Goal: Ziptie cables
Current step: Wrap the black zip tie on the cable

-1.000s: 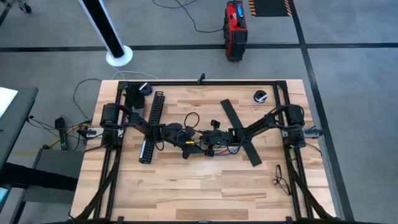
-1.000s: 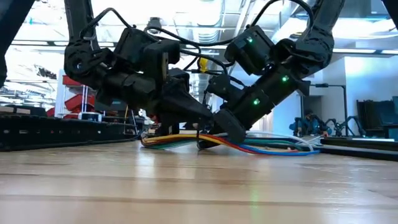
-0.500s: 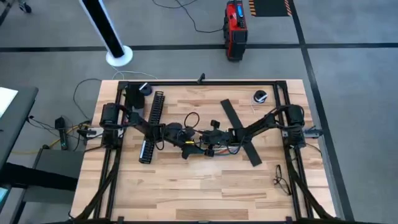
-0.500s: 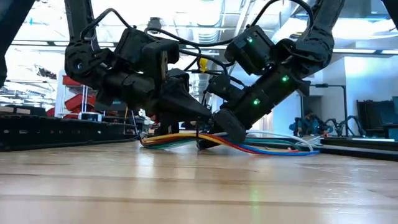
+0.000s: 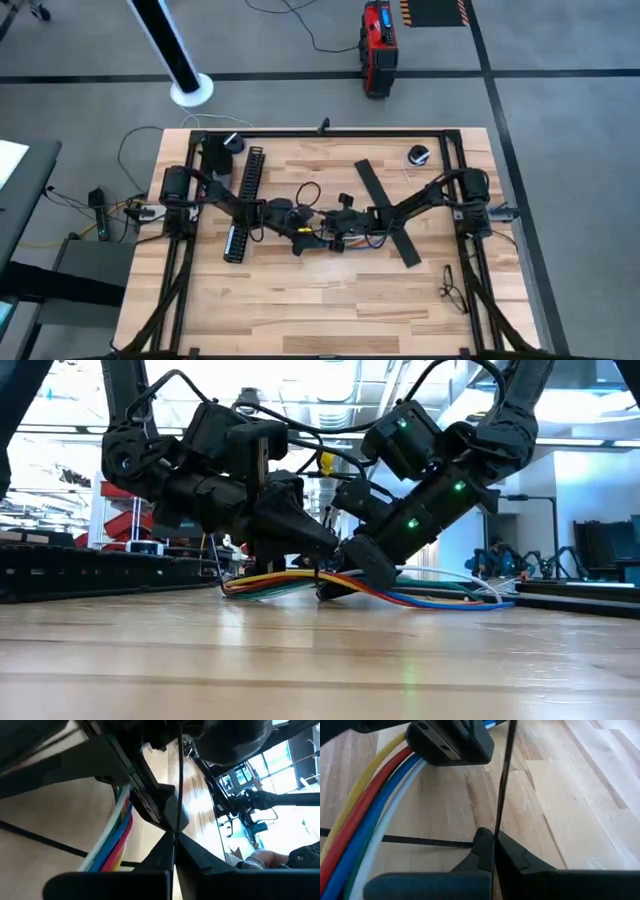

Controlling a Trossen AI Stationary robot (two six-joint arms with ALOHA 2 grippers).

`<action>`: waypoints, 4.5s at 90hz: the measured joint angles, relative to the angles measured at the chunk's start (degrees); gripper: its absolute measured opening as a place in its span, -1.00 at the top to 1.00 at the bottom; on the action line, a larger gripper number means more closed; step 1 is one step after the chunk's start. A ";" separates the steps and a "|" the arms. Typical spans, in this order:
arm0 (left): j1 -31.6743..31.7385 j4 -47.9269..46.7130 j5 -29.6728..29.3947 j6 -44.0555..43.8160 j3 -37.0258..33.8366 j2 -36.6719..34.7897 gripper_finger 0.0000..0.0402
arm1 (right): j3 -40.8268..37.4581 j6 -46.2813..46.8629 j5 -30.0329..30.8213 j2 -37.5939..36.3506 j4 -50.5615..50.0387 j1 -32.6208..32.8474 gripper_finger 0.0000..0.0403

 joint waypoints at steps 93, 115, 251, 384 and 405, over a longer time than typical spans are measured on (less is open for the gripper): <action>0.87 0.16 1.46 -5.24 0.00 0.00 1.00 | 0.00 0.02 -1.17 0.00 0.15 -0.04 1.00; 0.88 -0.06 1.65 -6.52 0.30 0.02 1.00 | 0.91 -1.45 -1.29 0.00 -0.27 -0.04 1.00; -0.42 0.44 -1.73 -7.47 0.61 0.04 1.00 | 1.31 -0.35 4.02 0.02 -0.11 1.40 1.00; 1.23 5.27 1.65 -10.92 0.59 0.17 1.00 | 1.29 -3.04 9.48 -3.72 0.00 3.81 1.00; 2.78 5.40 2.86 -11.34 0.59 0.15 1.00 | 1.29 -3.28 10.30 -3.74 0.07 4.78 1.00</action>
